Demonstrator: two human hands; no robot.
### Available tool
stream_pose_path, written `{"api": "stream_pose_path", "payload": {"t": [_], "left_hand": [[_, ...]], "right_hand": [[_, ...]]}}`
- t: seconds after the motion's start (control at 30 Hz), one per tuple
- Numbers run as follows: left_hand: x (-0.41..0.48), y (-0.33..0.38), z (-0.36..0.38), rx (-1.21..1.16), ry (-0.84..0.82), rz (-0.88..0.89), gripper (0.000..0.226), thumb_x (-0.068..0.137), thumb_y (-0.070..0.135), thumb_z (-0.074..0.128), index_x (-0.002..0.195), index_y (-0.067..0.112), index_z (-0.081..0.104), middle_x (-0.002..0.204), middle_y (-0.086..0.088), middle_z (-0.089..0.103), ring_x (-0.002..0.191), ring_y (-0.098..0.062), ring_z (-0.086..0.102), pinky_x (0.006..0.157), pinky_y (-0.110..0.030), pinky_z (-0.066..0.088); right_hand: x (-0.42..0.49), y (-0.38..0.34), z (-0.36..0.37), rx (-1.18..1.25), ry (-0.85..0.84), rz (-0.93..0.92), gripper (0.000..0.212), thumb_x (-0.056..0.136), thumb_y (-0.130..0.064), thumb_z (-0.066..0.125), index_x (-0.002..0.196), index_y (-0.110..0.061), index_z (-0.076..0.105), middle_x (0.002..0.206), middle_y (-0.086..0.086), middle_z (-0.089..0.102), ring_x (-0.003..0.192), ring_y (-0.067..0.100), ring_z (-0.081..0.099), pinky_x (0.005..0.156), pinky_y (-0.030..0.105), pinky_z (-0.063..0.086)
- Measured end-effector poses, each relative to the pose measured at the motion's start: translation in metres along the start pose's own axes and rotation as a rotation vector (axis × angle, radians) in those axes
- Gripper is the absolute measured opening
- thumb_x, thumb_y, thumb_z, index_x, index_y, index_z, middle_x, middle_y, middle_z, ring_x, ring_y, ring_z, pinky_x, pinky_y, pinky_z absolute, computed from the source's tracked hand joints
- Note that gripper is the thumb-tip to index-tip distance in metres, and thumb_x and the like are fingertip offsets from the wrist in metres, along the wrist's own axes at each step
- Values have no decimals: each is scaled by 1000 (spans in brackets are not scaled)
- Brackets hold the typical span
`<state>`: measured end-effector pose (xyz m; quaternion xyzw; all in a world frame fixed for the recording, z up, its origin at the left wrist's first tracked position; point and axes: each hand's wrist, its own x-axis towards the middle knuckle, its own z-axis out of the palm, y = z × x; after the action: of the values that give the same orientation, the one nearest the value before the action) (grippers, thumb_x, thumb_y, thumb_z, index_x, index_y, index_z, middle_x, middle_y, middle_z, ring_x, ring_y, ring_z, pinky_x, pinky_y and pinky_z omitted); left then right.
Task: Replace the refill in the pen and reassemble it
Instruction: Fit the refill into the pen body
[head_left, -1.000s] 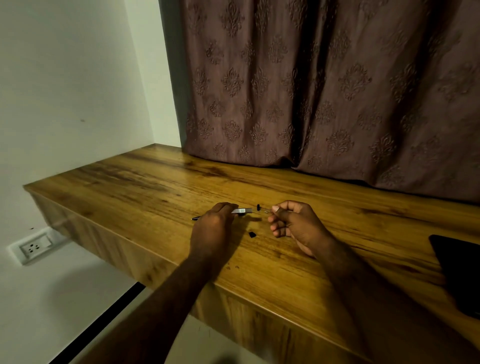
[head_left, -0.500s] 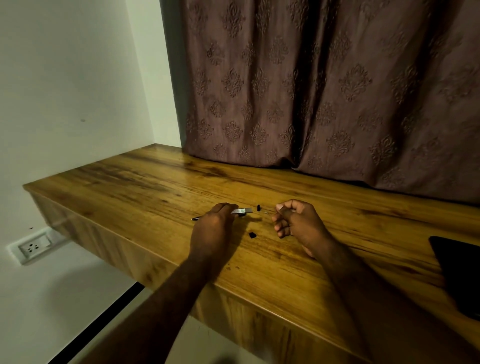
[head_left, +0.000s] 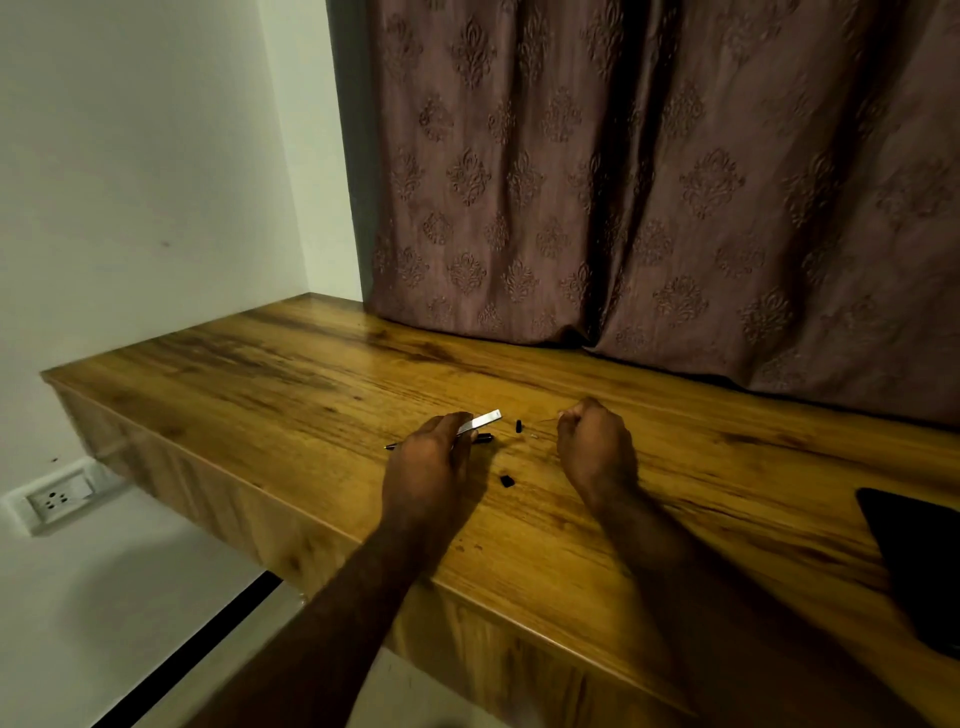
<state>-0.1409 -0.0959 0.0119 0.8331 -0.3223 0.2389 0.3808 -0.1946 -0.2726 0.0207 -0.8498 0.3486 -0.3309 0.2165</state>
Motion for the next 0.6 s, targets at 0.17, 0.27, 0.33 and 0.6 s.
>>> {"api": "stream_pose_path", "payload": {"t": [0.17,0.27,0.33,0.6], "left_hand": [[1,-1,0,-11,-8,2,26,97,27,50,119,20,62,103,0,70,84,-16,64,70,-33,53],[2,-3,1,-17,-3,-2,27,97,27,50,119,19,63,103,-1,71,84,-17,65,70,-34,53],[2,-4,2,-23,-8,-4,27,97,28,50,119,19,63,104,-2,71,84,-19,65,70,-35,53],[-2,3,-5,-77,20,14,48,92,47,34,115,18,65,99,-2,71,81,-17,64,64,-24,41]], "right_hand": [[0,-11,4,-230,-100,-92,28,97,-33,44,108,-13,59,104,11,68,95,34,63,70,33,45],[-5,-11,5,-323,-130,-158,27,97,-30,41,105,-12,59,103,11,68,94,33,62,68,33,40],[-7,-11,4,-348,-134,-181,27,97,-29,41,102,-12,61,102,12,68,94,33,62,70,34,42],[-11,-13,1,-373,-153,-243,29,95,-38,46,95,-14,63,95,9,67,88,30,62,68,32,42]]}}
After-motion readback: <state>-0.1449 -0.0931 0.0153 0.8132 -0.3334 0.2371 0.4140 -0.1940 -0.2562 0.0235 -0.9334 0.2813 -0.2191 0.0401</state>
